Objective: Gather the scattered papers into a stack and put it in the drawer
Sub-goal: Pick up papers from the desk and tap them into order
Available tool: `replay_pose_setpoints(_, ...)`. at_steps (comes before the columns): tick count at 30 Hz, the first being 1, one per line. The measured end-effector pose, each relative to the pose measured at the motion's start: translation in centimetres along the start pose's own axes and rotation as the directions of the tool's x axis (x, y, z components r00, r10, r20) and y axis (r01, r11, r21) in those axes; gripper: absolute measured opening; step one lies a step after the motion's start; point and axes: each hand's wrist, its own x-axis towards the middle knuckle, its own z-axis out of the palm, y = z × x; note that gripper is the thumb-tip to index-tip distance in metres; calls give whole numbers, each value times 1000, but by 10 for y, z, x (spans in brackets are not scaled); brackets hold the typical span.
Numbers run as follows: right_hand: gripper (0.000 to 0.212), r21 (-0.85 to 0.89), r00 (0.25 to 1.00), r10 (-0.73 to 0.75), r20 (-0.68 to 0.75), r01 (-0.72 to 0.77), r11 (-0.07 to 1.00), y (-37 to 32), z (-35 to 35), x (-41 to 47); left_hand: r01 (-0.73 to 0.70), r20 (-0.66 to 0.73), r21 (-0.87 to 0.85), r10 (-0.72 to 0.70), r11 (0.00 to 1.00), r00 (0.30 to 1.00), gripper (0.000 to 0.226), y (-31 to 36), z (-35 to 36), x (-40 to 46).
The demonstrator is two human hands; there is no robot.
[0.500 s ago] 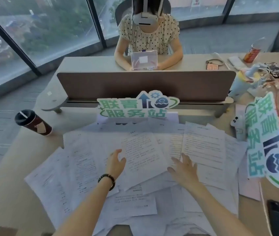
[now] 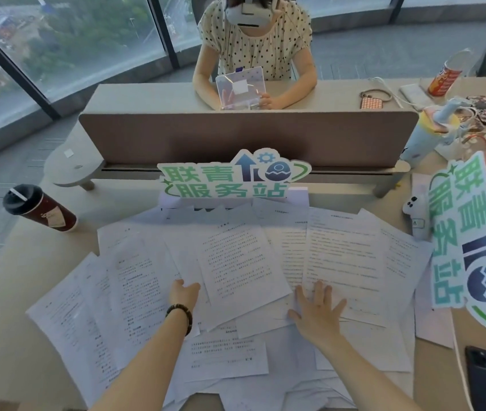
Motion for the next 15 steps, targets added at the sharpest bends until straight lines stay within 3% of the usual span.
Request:
replay_pose_setpoints(10,67,-71,984,-177,17,178,982,-14,-2,-5,-16,13,-8,17,1000,1000,72,5,12,6)
replay_pose_setpoints(15,70,-82,970,-244,-4,243,966,-16,1,-6,-57,107,32,54,998,993,24,3,25,13)
